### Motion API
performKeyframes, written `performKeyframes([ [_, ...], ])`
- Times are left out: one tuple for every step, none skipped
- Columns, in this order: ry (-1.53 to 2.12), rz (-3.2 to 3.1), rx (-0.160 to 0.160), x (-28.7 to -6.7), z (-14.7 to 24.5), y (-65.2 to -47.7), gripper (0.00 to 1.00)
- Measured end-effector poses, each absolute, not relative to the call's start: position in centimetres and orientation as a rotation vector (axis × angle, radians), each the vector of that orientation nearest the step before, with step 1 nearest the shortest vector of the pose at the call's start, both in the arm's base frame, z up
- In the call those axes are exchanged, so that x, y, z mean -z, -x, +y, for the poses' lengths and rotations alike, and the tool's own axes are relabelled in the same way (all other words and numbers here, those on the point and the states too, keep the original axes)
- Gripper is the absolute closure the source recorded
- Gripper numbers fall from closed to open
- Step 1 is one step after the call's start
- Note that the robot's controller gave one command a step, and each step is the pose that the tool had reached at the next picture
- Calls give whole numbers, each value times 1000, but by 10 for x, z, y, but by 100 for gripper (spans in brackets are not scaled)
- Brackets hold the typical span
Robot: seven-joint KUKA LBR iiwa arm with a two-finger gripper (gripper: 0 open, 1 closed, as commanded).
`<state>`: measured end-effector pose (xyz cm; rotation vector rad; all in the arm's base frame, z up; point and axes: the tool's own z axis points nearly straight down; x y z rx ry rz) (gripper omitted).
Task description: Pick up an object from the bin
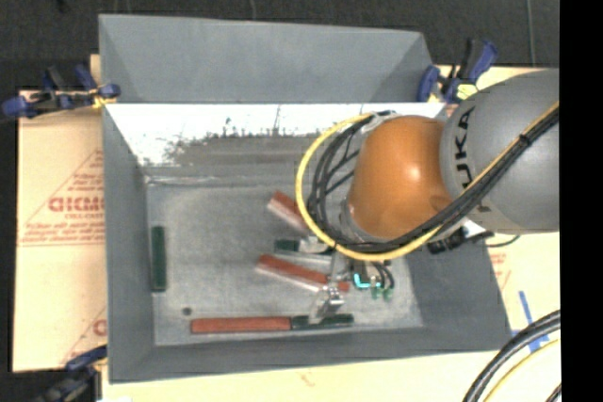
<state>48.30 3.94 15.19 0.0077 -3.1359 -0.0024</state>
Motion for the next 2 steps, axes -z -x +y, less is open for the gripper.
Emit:
performKeyframes([
  [-6,-3144,3,-155,39,-485,0],
  [-135,-3147,-1,-125,19,-526,0],
])
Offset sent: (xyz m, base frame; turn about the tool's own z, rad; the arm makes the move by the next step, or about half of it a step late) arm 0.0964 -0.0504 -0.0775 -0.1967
